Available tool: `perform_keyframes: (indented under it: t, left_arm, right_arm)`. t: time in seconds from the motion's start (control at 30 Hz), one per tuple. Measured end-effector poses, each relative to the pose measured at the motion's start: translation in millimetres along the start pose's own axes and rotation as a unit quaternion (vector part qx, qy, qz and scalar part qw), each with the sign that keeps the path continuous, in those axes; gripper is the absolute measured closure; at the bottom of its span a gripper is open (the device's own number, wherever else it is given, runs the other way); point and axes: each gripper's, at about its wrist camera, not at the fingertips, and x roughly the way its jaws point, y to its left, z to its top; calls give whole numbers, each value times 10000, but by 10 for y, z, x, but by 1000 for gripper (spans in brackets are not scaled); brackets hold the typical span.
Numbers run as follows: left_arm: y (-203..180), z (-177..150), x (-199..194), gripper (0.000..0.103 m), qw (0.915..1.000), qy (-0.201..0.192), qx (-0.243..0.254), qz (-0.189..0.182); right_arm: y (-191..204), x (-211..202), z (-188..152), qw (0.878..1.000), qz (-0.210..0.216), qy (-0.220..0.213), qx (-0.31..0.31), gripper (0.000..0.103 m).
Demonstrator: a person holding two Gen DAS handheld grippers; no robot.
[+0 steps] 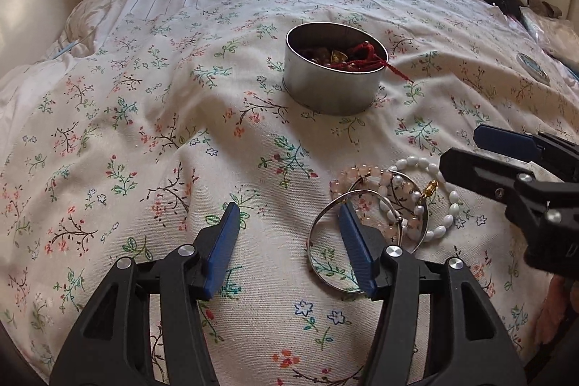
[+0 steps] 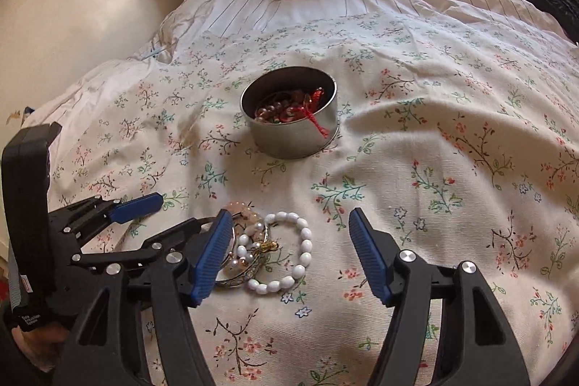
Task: Organize jewelry
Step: 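Move both open grippers back to the bangles and bead bracelets, then close the left gripper on the silver bangle while the right gripper grasps the pink bead bracelet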
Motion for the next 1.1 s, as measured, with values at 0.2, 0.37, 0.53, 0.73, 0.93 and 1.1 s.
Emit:
perform_keyframes:
  t: [0.2,0.37,0.53,0.73,0.93,1.1]
  left_arm:
    - [-3,-6,103,51,9995,249,10,212]
    - [48,2,116,56,9990,272,-89,353]
    - [-73,6,122,57,9991,233,184,304]
    - [-127,17,165,69,9992,253,281,144]
    - [-120,28,186,75,9993,269,240,32]
    - [-101,31,187,84,9995,264,198,5]
  right_arm:
    - [86,356,-50,9931,-808,661,-541,37]
    - [-198,167,-35,9895,-1389,386,-61,35]
    - [-93,73,82,9947,-983,-20,-305,35]
    - [39,411,239,9944,-542,404,-814,51]
    - [-46,526,195,9937,-408,713,-765,87]
    - [-334,392,151,9972,156,676,293,94]
